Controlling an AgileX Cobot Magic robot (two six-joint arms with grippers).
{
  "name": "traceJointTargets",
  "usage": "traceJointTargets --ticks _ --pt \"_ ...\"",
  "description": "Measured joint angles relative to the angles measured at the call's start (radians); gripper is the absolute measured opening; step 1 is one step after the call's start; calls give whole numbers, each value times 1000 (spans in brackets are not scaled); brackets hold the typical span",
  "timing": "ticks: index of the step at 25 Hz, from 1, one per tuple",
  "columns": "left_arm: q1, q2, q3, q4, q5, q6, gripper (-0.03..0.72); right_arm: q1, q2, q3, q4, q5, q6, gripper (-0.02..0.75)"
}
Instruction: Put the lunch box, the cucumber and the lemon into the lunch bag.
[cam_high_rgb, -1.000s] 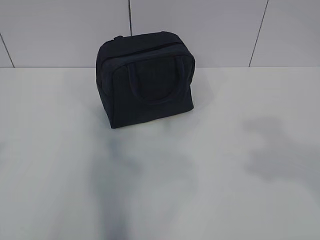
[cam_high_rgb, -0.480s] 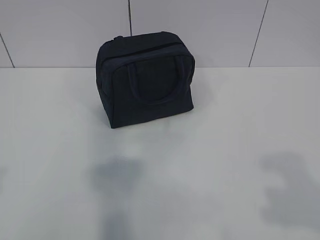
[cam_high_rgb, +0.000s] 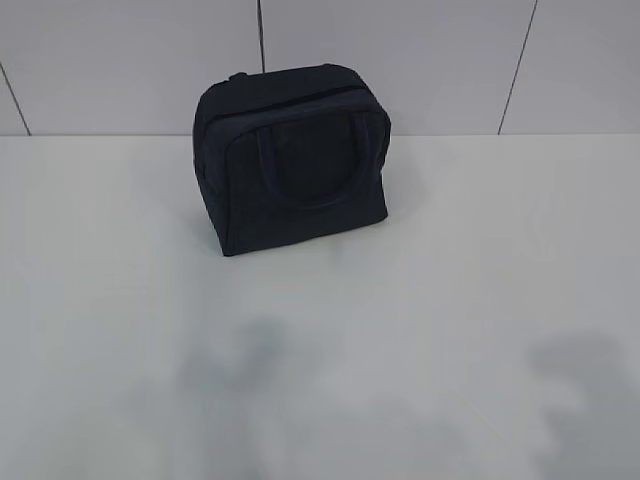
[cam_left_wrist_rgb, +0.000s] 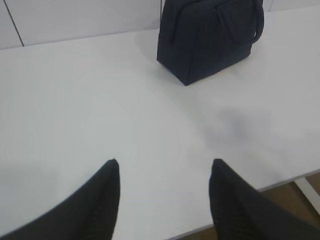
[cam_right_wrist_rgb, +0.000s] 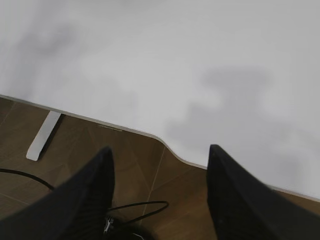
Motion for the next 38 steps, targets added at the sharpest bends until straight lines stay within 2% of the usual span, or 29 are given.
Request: traceJointTargets --ticks 12,30,38 --pt "0 0 24 22 56 0 403 0 -184 53 1 9 -34 441" --pt "0 0 29 22 66 10 361 0 -192 72 5 -27 -35 441" --pt "0 0 29 22 66 10 372 0 -192 72 5 -27 -35 498"
